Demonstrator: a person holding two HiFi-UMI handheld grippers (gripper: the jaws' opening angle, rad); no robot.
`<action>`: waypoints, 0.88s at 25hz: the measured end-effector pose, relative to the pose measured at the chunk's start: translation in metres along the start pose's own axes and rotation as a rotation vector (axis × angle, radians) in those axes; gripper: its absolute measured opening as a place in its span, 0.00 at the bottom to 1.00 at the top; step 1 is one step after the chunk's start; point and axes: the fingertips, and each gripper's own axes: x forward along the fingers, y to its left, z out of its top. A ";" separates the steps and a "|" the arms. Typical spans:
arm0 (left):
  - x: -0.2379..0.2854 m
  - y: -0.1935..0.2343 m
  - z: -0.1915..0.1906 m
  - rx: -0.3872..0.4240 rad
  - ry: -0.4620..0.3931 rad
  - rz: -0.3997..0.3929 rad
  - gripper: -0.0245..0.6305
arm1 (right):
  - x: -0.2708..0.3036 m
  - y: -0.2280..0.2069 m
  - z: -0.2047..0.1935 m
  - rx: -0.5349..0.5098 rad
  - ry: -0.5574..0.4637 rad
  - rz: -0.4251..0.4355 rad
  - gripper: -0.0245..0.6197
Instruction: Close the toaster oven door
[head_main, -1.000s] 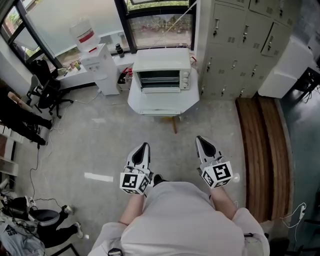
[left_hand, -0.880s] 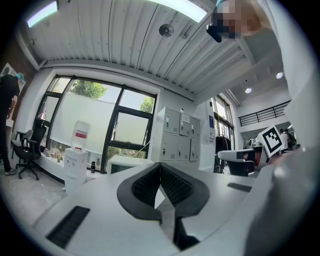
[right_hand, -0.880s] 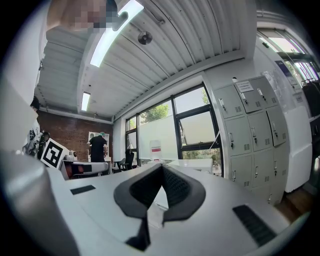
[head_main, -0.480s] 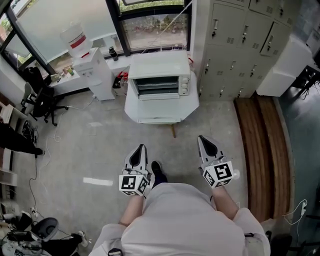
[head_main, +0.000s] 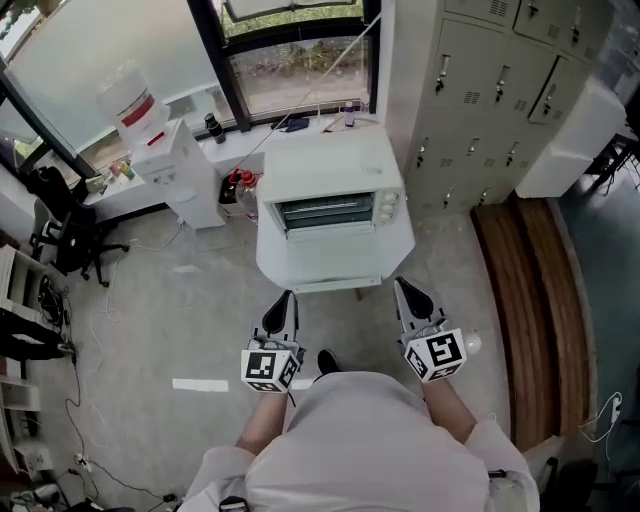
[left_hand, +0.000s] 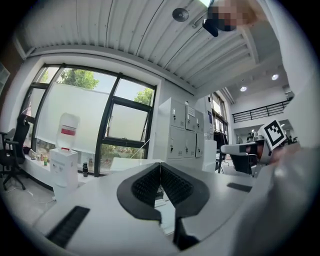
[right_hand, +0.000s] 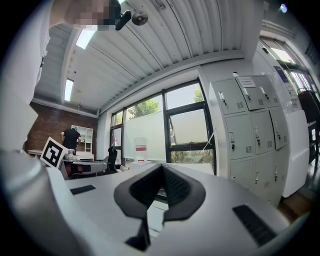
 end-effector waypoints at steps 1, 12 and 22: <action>0.009 0.011 0.002 0.003 0.003 -0.012 0.07 | 0.013 0.000 0.002 0.001 -0.001 -0.008 0.05; 0.075 0.084 0.005 0.014 0.040 -0.136 0.07 | 0.104 -0.008 0.008 0.008 -0.009 -0.124 0.05; 0.098 0.083 0.003 0.002 0.039 -0.133 0.07 | 0.118 -0.020 0.008 -0.004 -0.001 -0.107 0.05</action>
